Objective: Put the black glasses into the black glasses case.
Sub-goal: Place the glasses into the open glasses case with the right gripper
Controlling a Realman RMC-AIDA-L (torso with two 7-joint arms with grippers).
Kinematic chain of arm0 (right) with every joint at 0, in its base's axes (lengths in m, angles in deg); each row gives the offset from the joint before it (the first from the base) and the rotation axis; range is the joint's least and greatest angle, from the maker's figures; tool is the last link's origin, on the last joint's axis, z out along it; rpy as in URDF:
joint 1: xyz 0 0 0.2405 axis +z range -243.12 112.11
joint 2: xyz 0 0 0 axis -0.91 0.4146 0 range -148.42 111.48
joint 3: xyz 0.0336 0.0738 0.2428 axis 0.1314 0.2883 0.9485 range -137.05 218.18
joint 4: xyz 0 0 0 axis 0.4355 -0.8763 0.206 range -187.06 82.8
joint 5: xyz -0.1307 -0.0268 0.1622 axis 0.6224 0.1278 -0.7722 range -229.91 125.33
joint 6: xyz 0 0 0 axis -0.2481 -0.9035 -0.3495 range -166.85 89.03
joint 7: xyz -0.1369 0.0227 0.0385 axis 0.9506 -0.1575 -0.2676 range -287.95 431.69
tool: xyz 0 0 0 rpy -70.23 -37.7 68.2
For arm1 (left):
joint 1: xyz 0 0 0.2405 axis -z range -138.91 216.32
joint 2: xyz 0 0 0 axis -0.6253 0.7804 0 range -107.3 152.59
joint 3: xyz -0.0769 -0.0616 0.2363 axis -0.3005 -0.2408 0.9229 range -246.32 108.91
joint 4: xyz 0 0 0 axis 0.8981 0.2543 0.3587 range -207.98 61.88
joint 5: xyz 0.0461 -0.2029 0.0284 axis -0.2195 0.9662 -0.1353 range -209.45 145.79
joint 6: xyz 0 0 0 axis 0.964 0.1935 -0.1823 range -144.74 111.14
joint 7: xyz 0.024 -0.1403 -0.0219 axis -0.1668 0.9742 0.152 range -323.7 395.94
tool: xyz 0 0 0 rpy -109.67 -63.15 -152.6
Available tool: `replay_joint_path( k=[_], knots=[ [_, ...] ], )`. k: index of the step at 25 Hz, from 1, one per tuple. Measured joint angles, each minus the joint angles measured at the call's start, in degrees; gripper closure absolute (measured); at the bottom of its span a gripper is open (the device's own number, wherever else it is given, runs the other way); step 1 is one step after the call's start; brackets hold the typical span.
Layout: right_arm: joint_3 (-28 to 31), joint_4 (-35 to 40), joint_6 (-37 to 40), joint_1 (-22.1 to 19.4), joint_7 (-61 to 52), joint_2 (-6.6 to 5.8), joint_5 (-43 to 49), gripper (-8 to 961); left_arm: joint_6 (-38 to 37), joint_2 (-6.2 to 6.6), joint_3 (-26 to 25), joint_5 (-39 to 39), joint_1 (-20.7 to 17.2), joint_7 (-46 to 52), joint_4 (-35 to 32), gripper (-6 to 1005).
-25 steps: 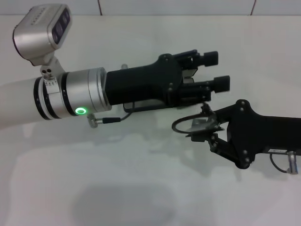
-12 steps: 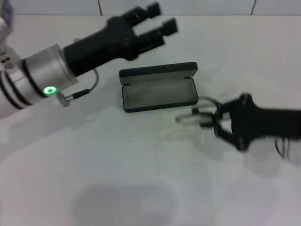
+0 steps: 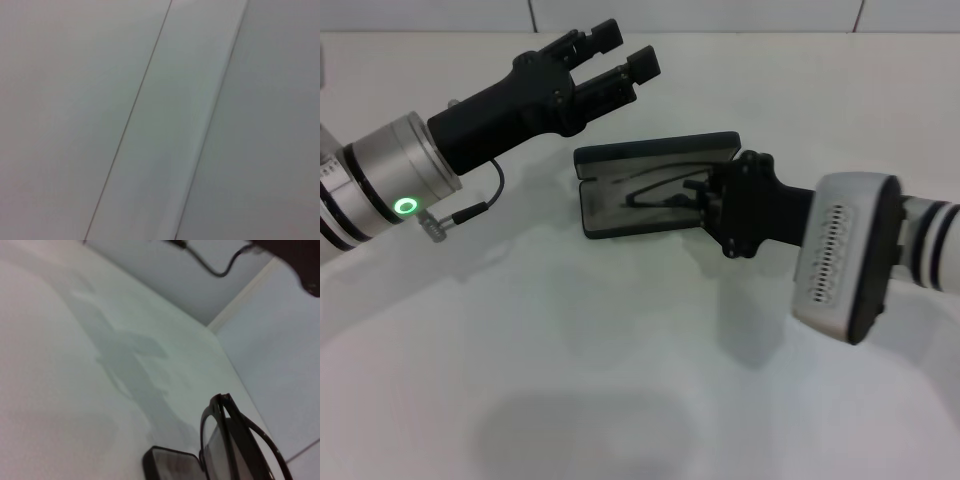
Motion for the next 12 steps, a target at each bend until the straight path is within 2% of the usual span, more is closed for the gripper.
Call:
replay_joint_path(
  k=[7,12],
  knots=[
    [-5.97,-0.29,-10.41,1.53,-0.05,-0.02,-2.83,828,0.74,-0.44,0.33,-0.34,0.11,0.08,0.18,212],
    [-8.5,-1.05,-13.87,2.61,-0.06,-0.02,-5.32,828,0.76,-0.55,0.39,-0.45,0.01,0.08,0.21,212]
  ],
)
